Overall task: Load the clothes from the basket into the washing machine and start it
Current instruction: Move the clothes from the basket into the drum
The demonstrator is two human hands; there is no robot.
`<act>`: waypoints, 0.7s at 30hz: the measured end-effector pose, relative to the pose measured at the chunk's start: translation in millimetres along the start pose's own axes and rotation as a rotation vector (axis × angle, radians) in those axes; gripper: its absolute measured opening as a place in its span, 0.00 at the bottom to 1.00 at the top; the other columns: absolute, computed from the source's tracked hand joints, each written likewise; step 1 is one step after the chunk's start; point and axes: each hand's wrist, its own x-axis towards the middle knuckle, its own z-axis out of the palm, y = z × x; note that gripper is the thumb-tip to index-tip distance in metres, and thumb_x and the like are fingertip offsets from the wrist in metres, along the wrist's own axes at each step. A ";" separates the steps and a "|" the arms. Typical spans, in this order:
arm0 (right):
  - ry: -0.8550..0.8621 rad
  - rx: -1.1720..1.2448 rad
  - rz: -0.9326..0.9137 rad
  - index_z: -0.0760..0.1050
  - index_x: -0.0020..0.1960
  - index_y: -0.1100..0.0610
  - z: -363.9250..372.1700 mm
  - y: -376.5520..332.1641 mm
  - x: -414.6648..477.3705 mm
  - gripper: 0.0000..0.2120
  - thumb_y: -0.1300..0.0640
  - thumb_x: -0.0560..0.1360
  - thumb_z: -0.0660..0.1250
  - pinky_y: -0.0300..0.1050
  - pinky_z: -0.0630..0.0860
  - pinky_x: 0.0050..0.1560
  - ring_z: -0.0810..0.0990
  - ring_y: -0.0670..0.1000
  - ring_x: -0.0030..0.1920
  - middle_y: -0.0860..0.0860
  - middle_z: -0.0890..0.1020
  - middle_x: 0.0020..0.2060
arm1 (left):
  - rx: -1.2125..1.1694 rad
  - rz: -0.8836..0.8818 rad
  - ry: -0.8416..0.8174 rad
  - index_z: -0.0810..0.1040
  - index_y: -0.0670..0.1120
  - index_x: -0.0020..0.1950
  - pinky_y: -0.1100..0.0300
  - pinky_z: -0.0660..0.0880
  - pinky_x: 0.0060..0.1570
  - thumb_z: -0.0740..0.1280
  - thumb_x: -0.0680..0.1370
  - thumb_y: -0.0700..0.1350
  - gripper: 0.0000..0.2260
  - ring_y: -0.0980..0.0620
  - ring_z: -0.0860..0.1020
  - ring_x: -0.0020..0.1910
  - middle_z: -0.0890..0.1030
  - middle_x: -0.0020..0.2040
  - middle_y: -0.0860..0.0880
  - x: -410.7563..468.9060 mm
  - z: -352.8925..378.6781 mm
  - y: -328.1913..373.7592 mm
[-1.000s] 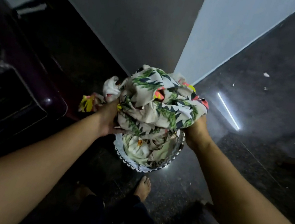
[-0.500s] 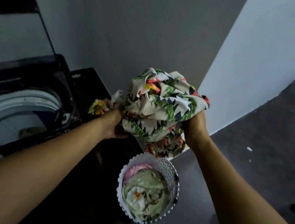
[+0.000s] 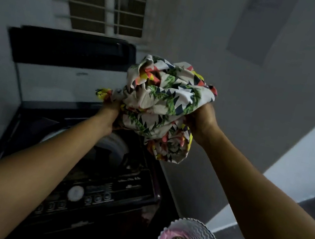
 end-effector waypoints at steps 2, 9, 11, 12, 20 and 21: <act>-0.059 0.003 0.027 0.79 0.66 0.56 35.1 14.8 12.9 0.15 0.52 0.83 0.61 0.49 0.83 0.49 0.85 0.56 0.56 0.54 0.85 0.57 | -0.005 0.002 0.086 0.81 0.48 0.62 0.40 0.80 0.55 0.63 0.81 0.58 0.18 0.41 0.84 0.54 0.85 0.55 0.42 7.5 -37.5 7.7; -0.244 -0.166 0.213 0.75 0.69 0.62 128.5 106.7 50.5 0.22 0.54 0.78 0.71 0.65 0.78 0.61 0.80 0.67 0.62 0.64 0.80 0.62 | 0.090 -0.051 0.218 0.80 0.47 0.52 0.54 0.79 0.38 0.62 0.83 0.52 0.10 0.45 0.81 0.42 0.83 0.49 0.43 19.1 -159.7 -2.8; -0.235 -0.217 0.284 0.74 0.68 0.65 147.6 132.1 52.6 0.22 0.56 0.78 0.71 0.54 0.82 0.54 0.85 0.55 0.52 0.58 0.83 0.55 | 0.166 -0.100 0.223 0.79 0.48 0.49 0.55 0.78 0.40 0.67 0.80 0.53 0.08 0.45 0.81 0.41 0.83 0.47 0.43 22.4 -186.9 -12.2; -0.211 -0.302 0.299 0.74 0.65 0.69 152.1 142.9 51.7 0.17 0.60 0.81 0.67 0.48 0.82 0.51 0.85 0.45 0.45 0.54 0.82 0.49 | 0.187 -0.123 0.225 0.79 0.49 0.49 0.55 0.77 0.41 0.68 0.78 0.54 0.09 0.45 0.81 0.42 0.84 0.49 0.42 25.3 -196.7 -18.6; -0.411 -1.171 0.354 0.79 0.64 0.64 151.4 235.7 52.4 0.14 0.59 0.80 0.67 0.52 0.75 0.63 0.79 0.61 0.62 0.63 0.81 0.61 | 0.622 -0.222 0.103 0.83 0.50 0.53 0.43 0.82 0.34 0.66 0.80 0.51 0.09 0.38 0.83 0.35 0.85 0.44 0.40 57.2 -240.5 -66.6; -0.417 -1.240 0.301 0.81 0.60 0.61 150.9 240.4 49.2 0.13 0.57 0.78 0.69 0.53 0.78 0.57 0.82 0.61 0.58 0.62 0.84 0.56 | 0.724 -0.234 0.076 0.82 0.50 0.57 0.47 0.83 0.37 0.66 0.80 0.52 0.11 0.39 0.83 0.38 0.85 0.48 0.42 62.4 -243.5 -72.4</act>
